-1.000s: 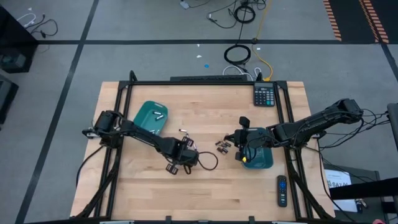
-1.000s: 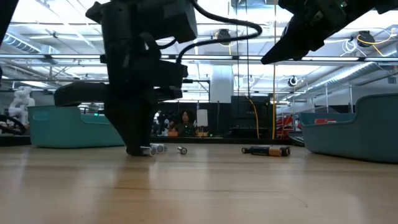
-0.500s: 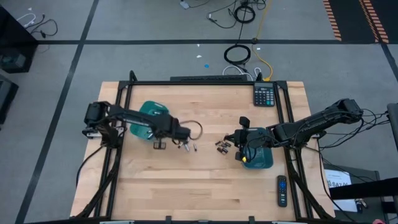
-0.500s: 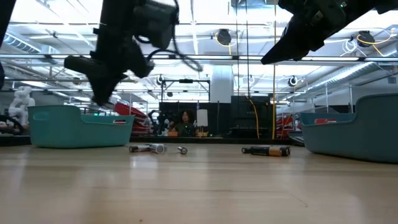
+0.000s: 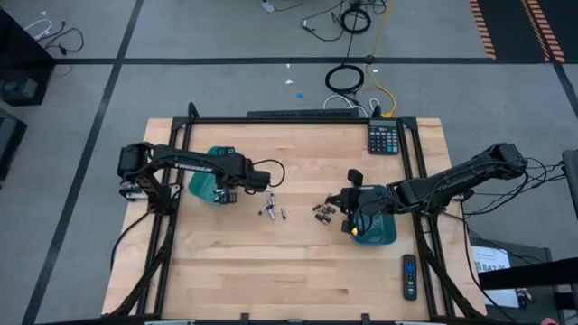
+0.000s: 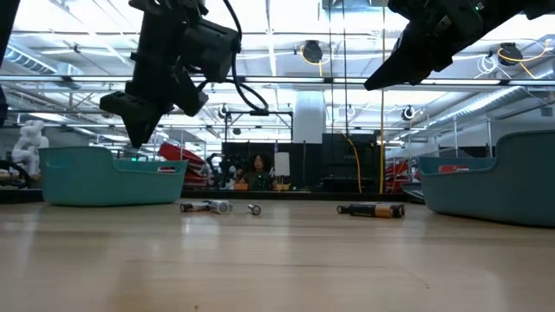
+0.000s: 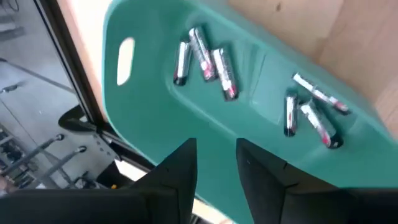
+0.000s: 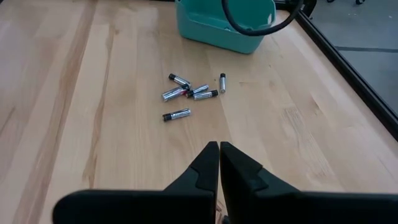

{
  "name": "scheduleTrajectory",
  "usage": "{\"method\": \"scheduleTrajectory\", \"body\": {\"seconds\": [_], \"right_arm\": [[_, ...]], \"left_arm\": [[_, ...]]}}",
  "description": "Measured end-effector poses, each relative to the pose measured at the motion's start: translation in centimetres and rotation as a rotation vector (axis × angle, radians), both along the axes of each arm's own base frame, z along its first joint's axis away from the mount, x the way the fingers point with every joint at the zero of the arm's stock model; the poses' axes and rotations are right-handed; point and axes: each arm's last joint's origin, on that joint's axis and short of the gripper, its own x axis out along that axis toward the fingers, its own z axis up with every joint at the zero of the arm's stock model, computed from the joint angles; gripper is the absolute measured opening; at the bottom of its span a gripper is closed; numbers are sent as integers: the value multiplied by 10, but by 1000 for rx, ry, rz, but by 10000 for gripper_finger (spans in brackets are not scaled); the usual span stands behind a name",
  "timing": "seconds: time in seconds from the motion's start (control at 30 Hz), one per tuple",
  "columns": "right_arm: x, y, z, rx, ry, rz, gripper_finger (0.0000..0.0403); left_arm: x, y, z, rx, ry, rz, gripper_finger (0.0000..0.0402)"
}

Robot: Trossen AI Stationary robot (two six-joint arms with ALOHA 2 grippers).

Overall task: Sort batteries
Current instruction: Put the silver battery into the green bin

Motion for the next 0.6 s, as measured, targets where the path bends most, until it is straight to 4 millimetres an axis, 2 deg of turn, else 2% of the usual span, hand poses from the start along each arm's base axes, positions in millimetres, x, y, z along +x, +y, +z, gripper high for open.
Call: {"method": "scheduleTrajectory", "body": {"seconds": [0.13,0.27,0.47,0.6], "right_arm": [[0,0,0,-3,1,2,6],[0,0,0,-6,2,4,6],[0,0,0,-7,2,4,6],[0,0,0,-10,3,5,6]], "left_arm": [[13,-5,-5,-155,-157,28,125],[35,-20,-7,-323,-370,-9,125],[48,-38,-7,-350,-497,-63,126],[56,-46,-18,-372,-510,-30,126]]}}
